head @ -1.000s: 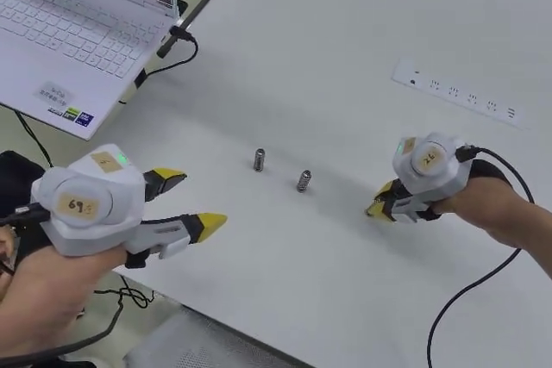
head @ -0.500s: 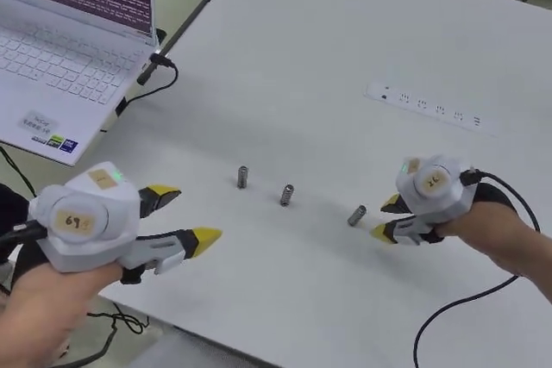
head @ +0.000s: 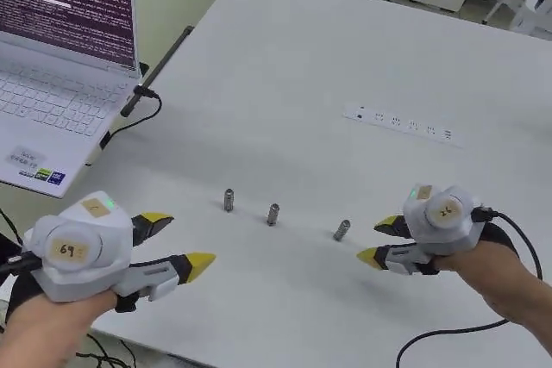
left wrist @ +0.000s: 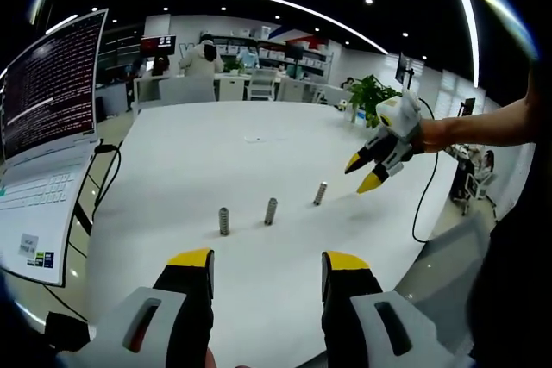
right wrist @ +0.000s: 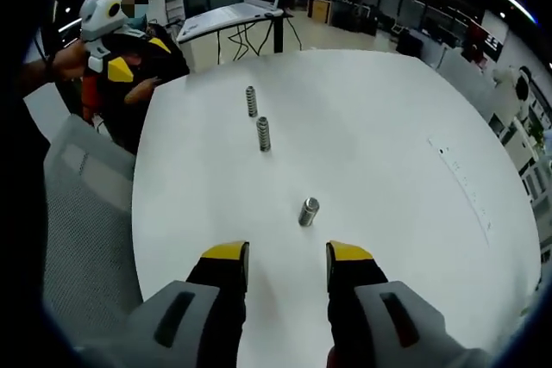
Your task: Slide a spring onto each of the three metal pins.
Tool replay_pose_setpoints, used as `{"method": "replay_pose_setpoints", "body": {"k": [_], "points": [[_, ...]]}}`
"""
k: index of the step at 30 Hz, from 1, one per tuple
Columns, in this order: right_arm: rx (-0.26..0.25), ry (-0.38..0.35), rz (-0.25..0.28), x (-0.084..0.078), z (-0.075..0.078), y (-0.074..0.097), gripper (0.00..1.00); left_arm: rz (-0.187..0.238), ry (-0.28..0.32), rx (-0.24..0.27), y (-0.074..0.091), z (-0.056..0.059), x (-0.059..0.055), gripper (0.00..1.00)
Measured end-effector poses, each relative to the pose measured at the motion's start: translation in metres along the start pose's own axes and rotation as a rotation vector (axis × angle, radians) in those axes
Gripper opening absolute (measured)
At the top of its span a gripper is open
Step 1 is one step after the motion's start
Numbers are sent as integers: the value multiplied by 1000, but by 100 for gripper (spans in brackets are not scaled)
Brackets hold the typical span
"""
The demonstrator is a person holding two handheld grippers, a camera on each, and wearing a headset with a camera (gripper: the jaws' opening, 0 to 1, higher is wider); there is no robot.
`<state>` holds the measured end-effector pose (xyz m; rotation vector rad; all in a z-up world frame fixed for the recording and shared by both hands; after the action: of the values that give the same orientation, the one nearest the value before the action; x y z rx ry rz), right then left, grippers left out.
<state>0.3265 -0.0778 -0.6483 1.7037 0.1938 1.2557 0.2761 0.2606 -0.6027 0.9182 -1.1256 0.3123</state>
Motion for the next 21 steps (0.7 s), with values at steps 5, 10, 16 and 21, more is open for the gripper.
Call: {"method": "replay_pose_setpoints", "body": {"k": [5,10,16,21], "points": [[-18,-40,47,-2,-12,11,37,5,-1,-4,0,0,0,45],[-45,-82,87,-4,-21,20,41,13,1,-9,-1,0,0,45],[-76,-146,142,-10,-34,33,43,16,-9,-16,0,-1,1,45],[-106,-187,167,-18,-44,42,45,15,-19,-25,0,0,2,45]]}}
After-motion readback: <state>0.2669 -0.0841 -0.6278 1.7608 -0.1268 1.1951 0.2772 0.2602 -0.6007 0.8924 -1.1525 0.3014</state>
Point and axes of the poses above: the centre of the closed fingertips' face, and the gripper's own axes: y roughly backward along the fingers, z roughly to its right, x roughly out of its top, the point moved 8 cm from there along y, roughly backward along the fingers, and after that the axes turned 3 degrees about z, right-handed, at the moved point
